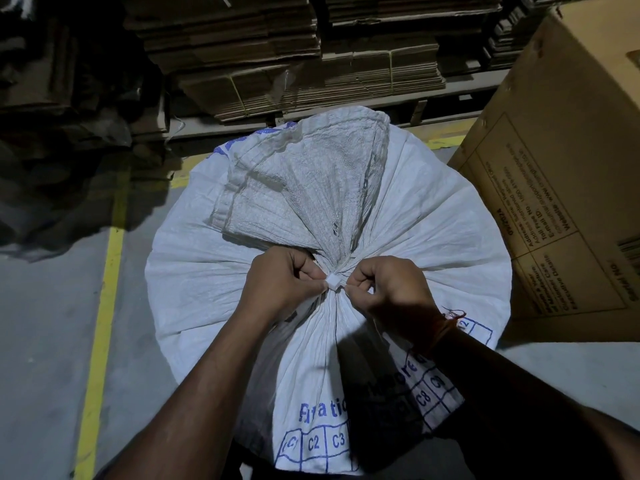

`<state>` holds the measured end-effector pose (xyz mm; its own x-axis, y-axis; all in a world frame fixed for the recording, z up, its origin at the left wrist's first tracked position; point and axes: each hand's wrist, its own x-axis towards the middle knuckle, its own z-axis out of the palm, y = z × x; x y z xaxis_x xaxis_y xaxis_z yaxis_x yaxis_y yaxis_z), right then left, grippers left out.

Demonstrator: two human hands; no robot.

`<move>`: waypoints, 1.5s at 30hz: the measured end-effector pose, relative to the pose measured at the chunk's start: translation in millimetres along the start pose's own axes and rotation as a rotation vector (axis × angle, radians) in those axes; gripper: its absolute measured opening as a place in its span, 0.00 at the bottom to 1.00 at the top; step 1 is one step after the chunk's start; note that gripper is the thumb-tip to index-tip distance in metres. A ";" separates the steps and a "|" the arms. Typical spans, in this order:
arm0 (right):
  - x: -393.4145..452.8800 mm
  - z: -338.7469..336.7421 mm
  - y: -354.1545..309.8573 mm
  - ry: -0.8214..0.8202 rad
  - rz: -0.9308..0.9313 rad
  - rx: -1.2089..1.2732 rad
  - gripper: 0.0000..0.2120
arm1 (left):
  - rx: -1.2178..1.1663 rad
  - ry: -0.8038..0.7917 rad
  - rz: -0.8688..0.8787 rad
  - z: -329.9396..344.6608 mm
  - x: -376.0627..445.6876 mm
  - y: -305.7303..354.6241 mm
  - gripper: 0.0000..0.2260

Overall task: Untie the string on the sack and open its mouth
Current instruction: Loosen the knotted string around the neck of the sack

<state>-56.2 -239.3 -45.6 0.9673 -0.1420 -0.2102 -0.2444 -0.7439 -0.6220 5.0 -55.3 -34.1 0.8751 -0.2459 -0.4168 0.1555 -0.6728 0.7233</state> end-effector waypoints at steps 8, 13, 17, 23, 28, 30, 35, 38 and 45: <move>-2.2 6.1 3.6 0.024 -0.035 0.020 0.03 | 0.047 0.011 -0.001 1.1 -0.1 -0.3 0.04; -11.8 18.4 3.9 0.150 -0.135 -0.033 0.06 | 0.088 -0.019 -0.014 0.4 -1.2 -1.1 0.06; -17.8 28.5 3.5 0.284 -0.161 -0.122 0.05 | 0.101 -0.033 -0.040 -0.8 0.4 -0.8 0.03; -11.1 29.3 1.4 0.251 -0.114 -0.086 0.11 | 0.103 -0.029 -0.030 -1.0 1.9 -0.3 0.04; -9.8 31.0 5.9 0.237 -0.125 -0.085 0.05 | 0.096 -0.041 -0.012 0.0 -0.1 -0.6 0.04; -9.1 32.1 7.2 0.257 -0.143 -0.092 0.05 | 0.091 -0.041 -0.013 0.3 -0.3 -1.6 0.04; -10.4 31.1 6.3 0.263 -0.162 -0.071 0.06 | 0.073 -0.043 -0.007 0.3 0.4 -2.3 0.04; -10.8 25.9 4.9 0.209 -0.149 -0.037 0.05 | 0.066 -0.045 -0.008 -1.0 0.3 -1.2 0.03; -6.6 15.4 7.9 0.131 -0.134 -0.142 0.03 | 0.039 -0.049 -0.011 -1.3 1.6 -2.4 0.02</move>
<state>-65.6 -234.2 -60.8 0.9933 -0.1125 -0.0279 -0.1104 -0.8446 -0.5239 6.6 -53.1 -35.8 0.8499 -0.2716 -0.4515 0.1458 -0.7023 0.6968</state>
